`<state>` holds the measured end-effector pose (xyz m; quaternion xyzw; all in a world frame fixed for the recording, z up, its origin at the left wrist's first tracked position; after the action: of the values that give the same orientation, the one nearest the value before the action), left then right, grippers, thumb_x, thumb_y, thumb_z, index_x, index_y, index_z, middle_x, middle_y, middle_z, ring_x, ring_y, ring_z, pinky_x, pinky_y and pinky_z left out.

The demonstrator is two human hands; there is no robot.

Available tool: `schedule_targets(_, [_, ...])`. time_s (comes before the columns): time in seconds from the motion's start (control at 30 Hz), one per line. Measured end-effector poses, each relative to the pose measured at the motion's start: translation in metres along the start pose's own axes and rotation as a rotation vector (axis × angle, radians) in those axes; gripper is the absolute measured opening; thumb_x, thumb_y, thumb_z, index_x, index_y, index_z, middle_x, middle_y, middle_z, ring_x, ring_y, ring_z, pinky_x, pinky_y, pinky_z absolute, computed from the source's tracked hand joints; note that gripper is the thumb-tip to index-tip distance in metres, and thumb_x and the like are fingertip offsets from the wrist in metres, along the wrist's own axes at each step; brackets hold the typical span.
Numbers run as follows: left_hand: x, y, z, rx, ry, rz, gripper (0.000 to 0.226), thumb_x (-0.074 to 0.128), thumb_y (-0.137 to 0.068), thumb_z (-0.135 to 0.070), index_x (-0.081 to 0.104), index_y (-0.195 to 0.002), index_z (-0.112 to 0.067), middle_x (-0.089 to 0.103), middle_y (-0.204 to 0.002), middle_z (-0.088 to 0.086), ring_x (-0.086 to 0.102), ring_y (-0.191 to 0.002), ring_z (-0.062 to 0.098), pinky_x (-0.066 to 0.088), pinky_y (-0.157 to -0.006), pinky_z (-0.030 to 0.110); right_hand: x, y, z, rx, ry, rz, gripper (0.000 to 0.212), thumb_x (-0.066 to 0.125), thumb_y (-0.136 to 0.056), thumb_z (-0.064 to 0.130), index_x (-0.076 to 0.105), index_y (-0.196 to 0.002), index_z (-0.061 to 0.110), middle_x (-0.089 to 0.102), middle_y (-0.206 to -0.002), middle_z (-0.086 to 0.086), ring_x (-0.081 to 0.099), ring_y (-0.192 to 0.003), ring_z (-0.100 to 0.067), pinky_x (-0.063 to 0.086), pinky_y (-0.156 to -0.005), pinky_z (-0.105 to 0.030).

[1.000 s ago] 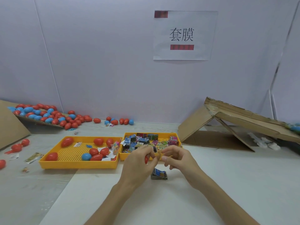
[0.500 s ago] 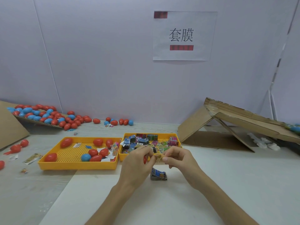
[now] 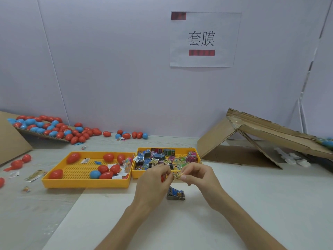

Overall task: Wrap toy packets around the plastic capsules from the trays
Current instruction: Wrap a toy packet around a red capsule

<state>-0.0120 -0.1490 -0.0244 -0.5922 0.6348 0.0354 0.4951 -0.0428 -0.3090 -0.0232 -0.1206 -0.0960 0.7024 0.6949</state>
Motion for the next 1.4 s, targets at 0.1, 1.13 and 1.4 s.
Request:
schedule_targets(0.1, [0.002, 0.000, 0.001, -0.014, -0.015, 0.010, 0.027, 0.062, -0.094, -0.026, 0.050, -0.071, -0.034, 0.051, -0.067, -0.016, 0.051, -0.068, 0.003, 0.033, -0.053, 0.015, 0.001, 0.000, -0.002, 0.007, 0.002, 0.000, 0.007, 0.077, -0.069, 0.014, 0.070, -0.066, 0.015, 0.068, -0.082, -0.001, 0.058, -0.073, -0.014, 0.048, -0.061, -0.025])
schedule_targets(1.13, [0.003, 0.004, -0.009, 0.130, 0.107, 0.012, 0.033, 0.051, -0.094, -0.028, 0.051, -0.122, -0.045, 0.053, -0.068, -0.014, 0.056, -0.075, 0.008, 0.043, -0.054, 0.021, 0.009, 0.003, -0.001, -0.015, 0.152, 0.027, 0.039, 0.084, -0.070, 0.013, 0.068, -0.101, 0.030, 0.062, -0.093, 0.008, 0.052, -0.066, -0.010, 0.049, -0.065, -0.022])
schedule_targets(1.4, [0.002, 0.003, -0.008, 0.111, 0.162, 0.008, 0.025, 0.050, -0.088, -0.034, 0.061, -0.111, -0.032, 0.054, -0.069, -0.009, 0.051, -0.063, 0.010, 0.041, -0.055, 0.029, 0.004, 0.001, 0.000, -0.037, 0.107, -0.031, 0.032, 0.077, -0.071, 0.013, 0.066, -0.101, 0.016, 0.066, -0.092, -0.003, 0.058, -0.067, -0.016, 0.049, -0.063, -0.021])
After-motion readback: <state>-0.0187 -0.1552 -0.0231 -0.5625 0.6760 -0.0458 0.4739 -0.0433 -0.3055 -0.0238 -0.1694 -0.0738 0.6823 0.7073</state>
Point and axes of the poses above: each hand's wrist, its own y-axis away from the middle knuckle, its own x-axis out of the palm, z = x × y, the point moved 6 cm from there along -y, towards the middle knuckle
